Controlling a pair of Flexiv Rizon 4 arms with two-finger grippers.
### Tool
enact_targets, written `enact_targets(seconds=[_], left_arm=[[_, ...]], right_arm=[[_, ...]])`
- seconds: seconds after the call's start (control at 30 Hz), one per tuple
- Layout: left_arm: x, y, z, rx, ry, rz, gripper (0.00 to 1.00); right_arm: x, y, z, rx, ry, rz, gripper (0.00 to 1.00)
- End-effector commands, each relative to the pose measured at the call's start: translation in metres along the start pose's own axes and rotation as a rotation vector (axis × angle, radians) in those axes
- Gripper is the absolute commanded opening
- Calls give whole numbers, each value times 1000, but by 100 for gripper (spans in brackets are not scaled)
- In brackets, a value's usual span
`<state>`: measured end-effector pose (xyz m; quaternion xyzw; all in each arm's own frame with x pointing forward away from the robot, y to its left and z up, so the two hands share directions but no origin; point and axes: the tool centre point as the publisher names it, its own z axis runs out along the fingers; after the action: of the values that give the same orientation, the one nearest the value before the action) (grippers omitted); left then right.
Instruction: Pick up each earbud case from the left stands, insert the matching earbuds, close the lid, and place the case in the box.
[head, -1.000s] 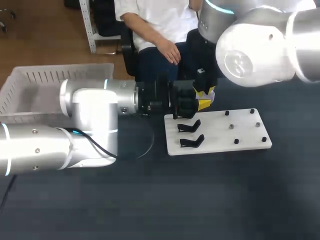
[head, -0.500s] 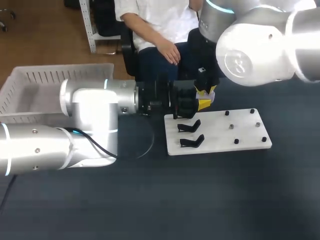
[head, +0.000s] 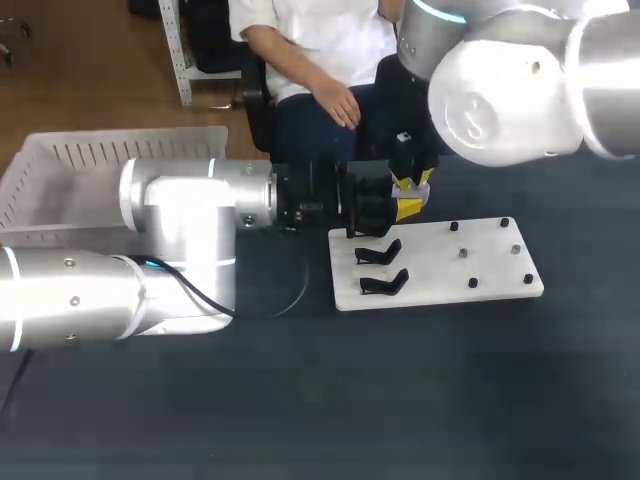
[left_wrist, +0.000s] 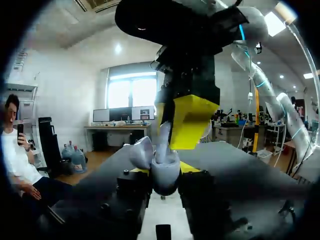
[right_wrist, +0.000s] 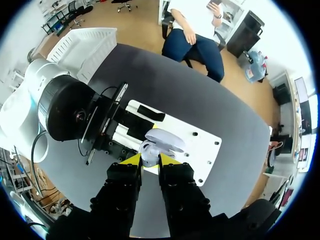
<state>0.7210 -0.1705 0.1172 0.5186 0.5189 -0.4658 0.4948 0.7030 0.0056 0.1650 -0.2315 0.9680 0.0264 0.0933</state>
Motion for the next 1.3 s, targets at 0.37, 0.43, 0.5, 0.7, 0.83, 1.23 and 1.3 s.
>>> enact_targets(seconds=[0.37,0.43,0.5,0.7,0.83,1.23,1.3], left_arm=[[-1,2,0,4,3,-2,0],[-1,2,0,4,3,-2,0],[-1,2,0,4,3,-2,0],[-1,2,0,4,3,-2,0],[-1,2,0,4,3,-2,0],[-1,2,0,4,3,-2,0],[-1,2,0,4,3,-2,0]], right_arm=[[-1,2,3,-1,22,-6,0],[-1,2,4,-2,25,-7,0],[-2,1,6,-2,28,-8,0],[-2,0,9,-1,39,-14,0],[0,-1,10,7,45,-16,0],[0,1,8,16,49,-19,37],[0,1,7,18,48,-19,38]])
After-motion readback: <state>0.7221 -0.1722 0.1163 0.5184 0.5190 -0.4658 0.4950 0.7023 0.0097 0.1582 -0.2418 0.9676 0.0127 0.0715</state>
